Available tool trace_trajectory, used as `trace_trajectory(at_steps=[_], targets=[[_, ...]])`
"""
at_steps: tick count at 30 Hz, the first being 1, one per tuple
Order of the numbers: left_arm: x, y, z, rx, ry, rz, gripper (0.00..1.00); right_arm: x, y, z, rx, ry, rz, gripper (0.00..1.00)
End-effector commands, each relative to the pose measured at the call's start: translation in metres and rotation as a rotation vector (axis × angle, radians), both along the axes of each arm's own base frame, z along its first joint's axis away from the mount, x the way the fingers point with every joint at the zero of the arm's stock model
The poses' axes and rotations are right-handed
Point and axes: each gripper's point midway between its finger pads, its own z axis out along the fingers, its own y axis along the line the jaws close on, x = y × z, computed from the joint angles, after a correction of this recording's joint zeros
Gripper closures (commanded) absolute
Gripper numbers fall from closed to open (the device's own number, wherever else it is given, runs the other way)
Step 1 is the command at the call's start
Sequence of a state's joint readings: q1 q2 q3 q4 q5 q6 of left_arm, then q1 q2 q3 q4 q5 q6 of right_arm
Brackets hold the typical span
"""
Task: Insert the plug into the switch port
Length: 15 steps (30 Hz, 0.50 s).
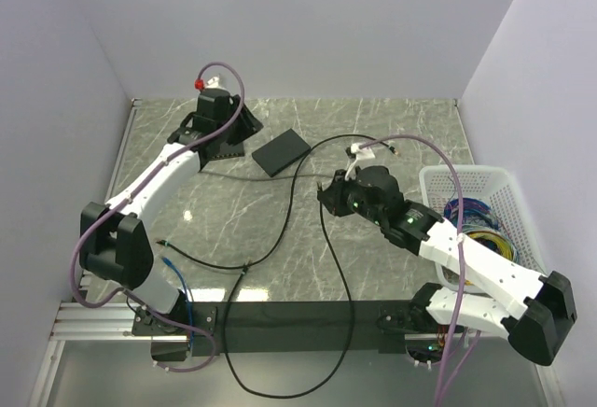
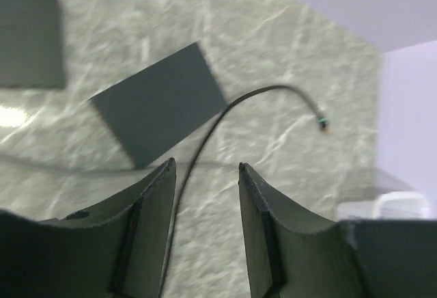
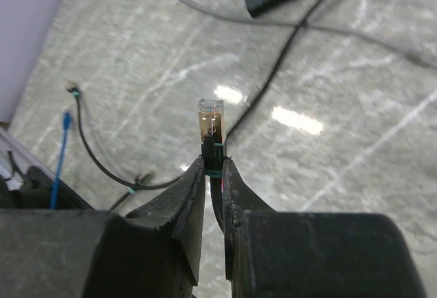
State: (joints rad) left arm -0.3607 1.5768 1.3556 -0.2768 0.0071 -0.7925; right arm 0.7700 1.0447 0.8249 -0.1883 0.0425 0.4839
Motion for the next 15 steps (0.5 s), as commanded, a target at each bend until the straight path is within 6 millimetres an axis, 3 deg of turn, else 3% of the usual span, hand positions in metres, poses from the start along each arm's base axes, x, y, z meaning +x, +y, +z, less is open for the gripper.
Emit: trace_trajectory(at_steps=[1,9,15], targets=[[-0.017,0.014,-0.019,0.115,0.026,0.015,0.52,-0.002,-0.010,0.007,0.028,-0.029,-0.046,1.00],[-0.038,0.036,-0.030,0.239,0.012,0.002,0.52,-0.010,-0.022,0.000,0.037,-0.027,-0.076,1.00],[-0.037,0.028,-0.042,0.230,-0.001,-0.045,0.53,0.000,-0.023,-0.017,-0.035,0.002,-0.102,1.00]])
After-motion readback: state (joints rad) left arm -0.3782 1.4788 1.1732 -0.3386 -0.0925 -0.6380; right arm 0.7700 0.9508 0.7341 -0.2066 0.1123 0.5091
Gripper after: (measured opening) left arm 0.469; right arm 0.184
